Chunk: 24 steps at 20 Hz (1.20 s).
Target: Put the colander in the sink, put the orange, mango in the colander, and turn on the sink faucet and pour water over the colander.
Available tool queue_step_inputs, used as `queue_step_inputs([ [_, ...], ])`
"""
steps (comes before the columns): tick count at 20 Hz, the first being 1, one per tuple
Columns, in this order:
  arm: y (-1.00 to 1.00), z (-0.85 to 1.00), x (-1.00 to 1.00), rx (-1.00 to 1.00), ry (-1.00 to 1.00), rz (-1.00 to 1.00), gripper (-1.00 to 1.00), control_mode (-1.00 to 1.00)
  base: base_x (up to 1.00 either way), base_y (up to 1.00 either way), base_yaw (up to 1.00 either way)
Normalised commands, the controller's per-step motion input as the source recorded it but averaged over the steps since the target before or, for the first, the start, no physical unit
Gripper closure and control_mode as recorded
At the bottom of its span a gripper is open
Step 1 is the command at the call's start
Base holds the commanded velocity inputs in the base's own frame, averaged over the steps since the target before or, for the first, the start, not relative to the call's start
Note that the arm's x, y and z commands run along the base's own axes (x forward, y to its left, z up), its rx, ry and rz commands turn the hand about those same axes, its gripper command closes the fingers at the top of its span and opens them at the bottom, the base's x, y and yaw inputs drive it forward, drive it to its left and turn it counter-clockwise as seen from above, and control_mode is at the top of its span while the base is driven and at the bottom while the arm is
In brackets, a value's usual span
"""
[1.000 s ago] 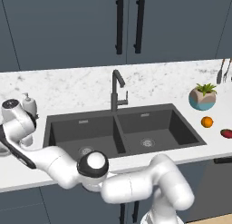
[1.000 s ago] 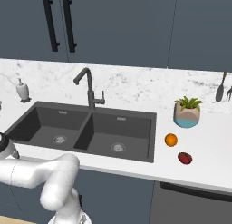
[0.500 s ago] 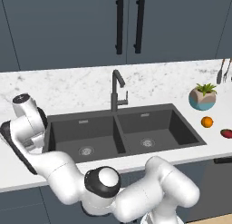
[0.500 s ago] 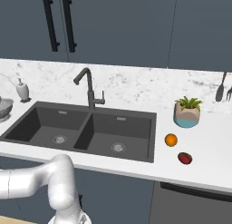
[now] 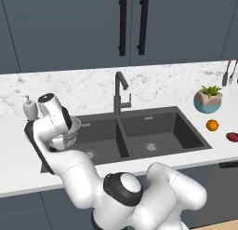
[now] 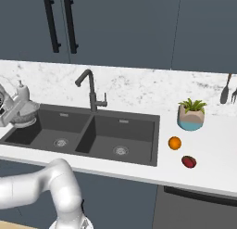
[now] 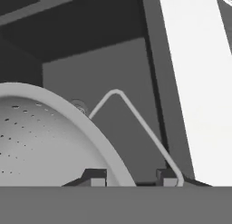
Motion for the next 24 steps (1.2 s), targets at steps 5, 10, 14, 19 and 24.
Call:
queue_step_inputs([
  [5, -0.57, 0.01, 0.26, -0.06, 0.03, -0.44, 1.00, -1.00, 0.00, 0.00, 0.00],
  [10, -0.35, 0.00, 0.31, -0.05, 0.00, -0.37, 1.00, -1.00, 0.00, 0.00, 0.00],
  [14, -0.08, -0.01, 0.08, -0.05, 0.00, -0.27, 1.00, -1.00, 0.00, 0.00, 0.00],
  [19, 0.00, -0.30, 0.00, -0.09, 0.00, -0.20, 1.00, -1.00, 0.00, 0.00, 0.00],
  [24, 0.00, -0.56, 0.00, -0.12, 0.00, -0.18, 1.00, -1.00, 0.00, 0.00, 0.00],
])
